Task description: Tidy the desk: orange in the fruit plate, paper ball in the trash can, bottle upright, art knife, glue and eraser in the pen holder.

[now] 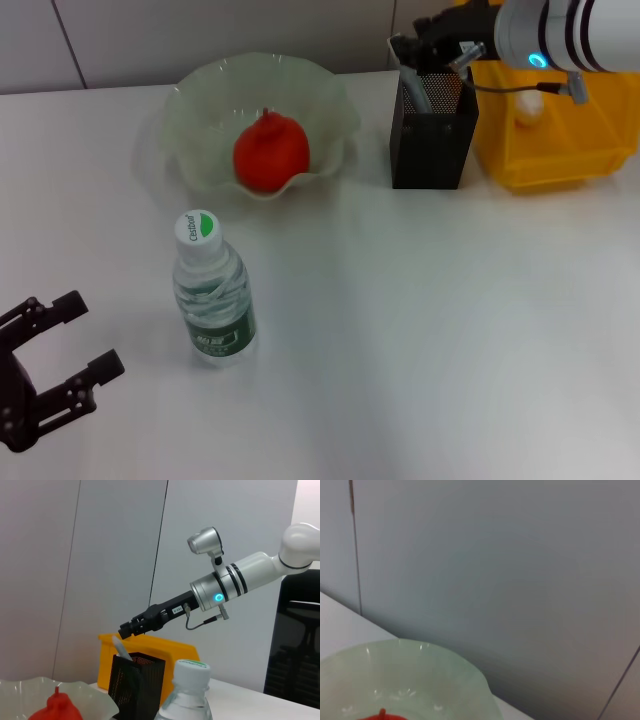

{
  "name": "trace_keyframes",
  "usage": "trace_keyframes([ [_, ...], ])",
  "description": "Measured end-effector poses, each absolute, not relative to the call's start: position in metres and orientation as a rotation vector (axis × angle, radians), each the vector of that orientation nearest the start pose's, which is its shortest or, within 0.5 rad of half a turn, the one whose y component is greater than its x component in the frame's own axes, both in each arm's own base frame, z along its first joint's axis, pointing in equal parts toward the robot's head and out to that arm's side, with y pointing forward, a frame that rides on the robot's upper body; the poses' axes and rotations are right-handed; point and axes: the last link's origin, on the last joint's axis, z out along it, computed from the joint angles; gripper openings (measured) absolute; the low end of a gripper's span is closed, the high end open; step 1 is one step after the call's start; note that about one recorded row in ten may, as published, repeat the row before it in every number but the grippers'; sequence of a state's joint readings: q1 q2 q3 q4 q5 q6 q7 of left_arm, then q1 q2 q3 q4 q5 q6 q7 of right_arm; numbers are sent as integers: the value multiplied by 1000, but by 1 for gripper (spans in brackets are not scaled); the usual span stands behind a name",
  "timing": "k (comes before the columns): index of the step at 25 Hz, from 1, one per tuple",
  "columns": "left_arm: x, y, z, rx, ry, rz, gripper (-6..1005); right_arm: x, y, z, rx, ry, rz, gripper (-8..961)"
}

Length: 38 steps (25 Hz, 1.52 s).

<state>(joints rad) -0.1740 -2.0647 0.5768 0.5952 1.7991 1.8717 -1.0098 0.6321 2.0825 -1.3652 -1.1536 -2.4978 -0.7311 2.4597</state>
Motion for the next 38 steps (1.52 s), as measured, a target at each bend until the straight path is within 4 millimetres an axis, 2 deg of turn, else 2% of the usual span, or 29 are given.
trace_keyframes([
  [4,-326,204,31,-2472,-473,-1016,770,166,444,13,-2196,615,108,381],
  [8,-326,199,32,-2474,-462,-1028,770,163,435,21,-2206,610,137,472],
  [10,-325,197,34,-2483,-457,-1046,770,157,423,29,-2242,609,179,517],
  [12,-322,194,37,-2496,-442,-1070,770,148,386,53,-2378,572,282,563],
  [15,-322,192,39,-2506,-433,-1084,770,147,374,58,-2432,552,301,614],
  [16,-321,190,39,-2521,-432,-1090,770,147,349,64,-2571,483,332,621],
  [17,-321,190,39,-2521,-432,-1090,770,147,349,64,-2571,483,332,627],
  [18,-321,189,40,-2531,-435,-1094,770,149,340,65,-2618,458,337,633],
  [20,-321,188,39,-2549,-443,-1095,770,159,323,70,-2706,411,354,646],
  [21,-321,188,39,-2549,-443,-1095,770,173,311,71,-2763,380,375,652],
  [22,-321,188,39,-2549,-443,-1095,770,173,311,71,-2763,380,375,652],
  [23,-321,188,39,-2549,-443,-1095,770,189,298,70,-2815,350,406,652],
  [24,-321,186,37,-2588,-453,-1083,770,189,298,70,-2815,350,406,652],
  [26,-320,187,34,-2625,-457,-1067,770,212,283,60,-2886,324,441,652],
  [27,-320,187,32,-2643,-458,-1059,770,212,283,60,-2886,324,441,652],
  [31,-317,191,28,-2707,-465,-1044,770,237,267,42,-2986,281,537,652],
  [38,-313,197,25,-2790,-520,-1017,770,252,260,33,-3025,299,550,651],
])
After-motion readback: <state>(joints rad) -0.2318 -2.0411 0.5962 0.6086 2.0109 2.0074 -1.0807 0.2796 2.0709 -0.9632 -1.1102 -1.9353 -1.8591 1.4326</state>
